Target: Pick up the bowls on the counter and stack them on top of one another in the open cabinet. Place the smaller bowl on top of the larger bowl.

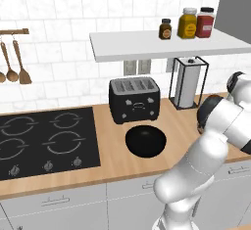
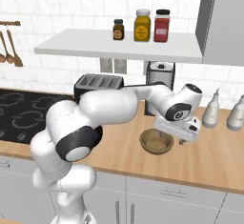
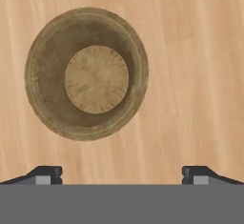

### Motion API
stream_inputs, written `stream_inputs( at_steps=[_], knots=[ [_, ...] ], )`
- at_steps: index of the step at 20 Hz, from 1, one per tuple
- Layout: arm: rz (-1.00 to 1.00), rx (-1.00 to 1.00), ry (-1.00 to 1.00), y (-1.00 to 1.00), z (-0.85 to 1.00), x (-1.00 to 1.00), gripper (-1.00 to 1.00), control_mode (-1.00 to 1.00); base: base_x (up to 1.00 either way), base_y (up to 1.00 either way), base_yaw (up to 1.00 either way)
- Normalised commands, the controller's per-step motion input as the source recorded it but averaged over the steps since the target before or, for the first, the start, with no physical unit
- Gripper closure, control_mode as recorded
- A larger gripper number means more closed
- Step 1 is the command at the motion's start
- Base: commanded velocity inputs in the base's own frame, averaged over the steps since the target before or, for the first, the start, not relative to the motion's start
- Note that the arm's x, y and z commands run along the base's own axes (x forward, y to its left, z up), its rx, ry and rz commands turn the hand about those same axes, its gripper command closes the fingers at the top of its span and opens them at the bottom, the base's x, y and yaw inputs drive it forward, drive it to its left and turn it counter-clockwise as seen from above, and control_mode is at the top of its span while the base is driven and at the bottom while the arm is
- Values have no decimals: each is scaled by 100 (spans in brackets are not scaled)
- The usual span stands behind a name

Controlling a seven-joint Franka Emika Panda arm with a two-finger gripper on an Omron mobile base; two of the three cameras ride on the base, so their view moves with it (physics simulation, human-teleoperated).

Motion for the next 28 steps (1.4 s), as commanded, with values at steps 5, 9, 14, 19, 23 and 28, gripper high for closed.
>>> stream_inputs(
  at_steps=[5, 9, 14, 19, 23, 28],
  knots=[
    [0, 10, 0, 0, -29, 2, -100, -100, 0, 0, 0],
    [0, 9, 0, 0, -25, 2, -100, -100, 0, 0, 0],
    [0, 2, 0, 0, -16, 13, -100, -100, 0, 0, 0],
    [0, 0, 0, 3, -11, 22, -100, -100, 0, 0, 0],
    [0, 0, 1, 3, -26, 26, -100, -100, 0, 0, 0],
    [0, 0, 2, 1, -33, 17, -100, -100, 0, 0, 0]
  ],
)
